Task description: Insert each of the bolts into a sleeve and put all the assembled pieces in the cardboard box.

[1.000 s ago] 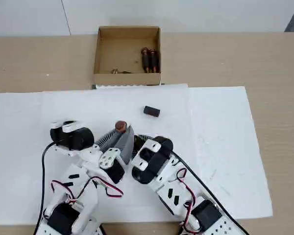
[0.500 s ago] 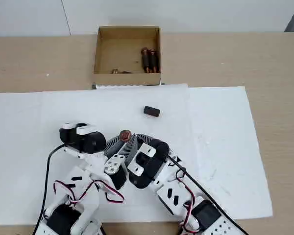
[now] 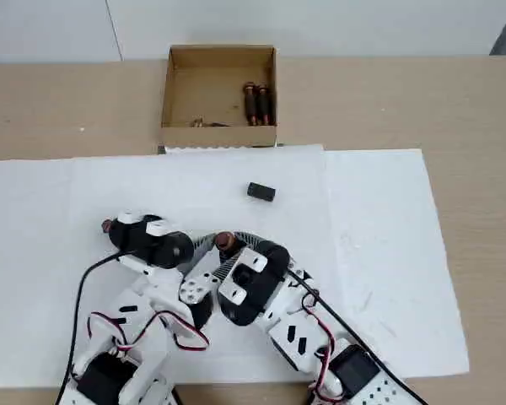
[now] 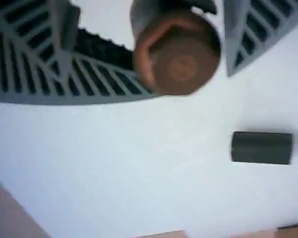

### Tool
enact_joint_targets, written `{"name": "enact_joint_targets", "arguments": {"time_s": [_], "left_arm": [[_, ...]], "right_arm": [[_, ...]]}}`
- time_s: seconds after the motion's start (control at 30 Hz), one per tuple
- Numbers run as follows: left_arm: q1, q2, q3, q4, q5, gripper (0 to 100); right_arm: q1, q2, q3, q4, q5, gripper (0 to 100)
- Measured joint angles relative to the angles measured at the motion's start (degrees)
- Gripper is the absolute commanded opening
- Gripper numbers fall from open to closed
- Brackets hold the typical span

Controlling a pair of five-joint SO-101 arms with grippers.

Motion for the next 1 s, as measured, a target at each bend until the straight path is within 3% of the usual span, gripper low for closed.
{"name": "enact_joint_targets", "arguments": {"time_s": [0.3,0.5,0.63,0.83,1.0], "left_arm": [[-3.78,0.0,-3.6,1.05,-5.89,19],[-4.04,0.0,-9.49,5.1,-6.15,0],[-4.04,0.0,-13.27,7.03,-6.15,0],[-6.51,0.0,-14.77,9.41,-6.15,1],[-18.46,0.0,-10.73,9.41,-12.84,1]], "right_arm": [[-0.18,-0.18,0.62,-0.44,0.0,0.3],[-0.09,-0.09,1.32,-0.62,0.0,0.3],[0.09,-0.09,1.41,-0.62,0.0,0.3],[7.82,-0.09,1.41,-0.62,-2.55,0.3],[17.58,-0.09,1.14,4.75,-4.4,0.3]]}}
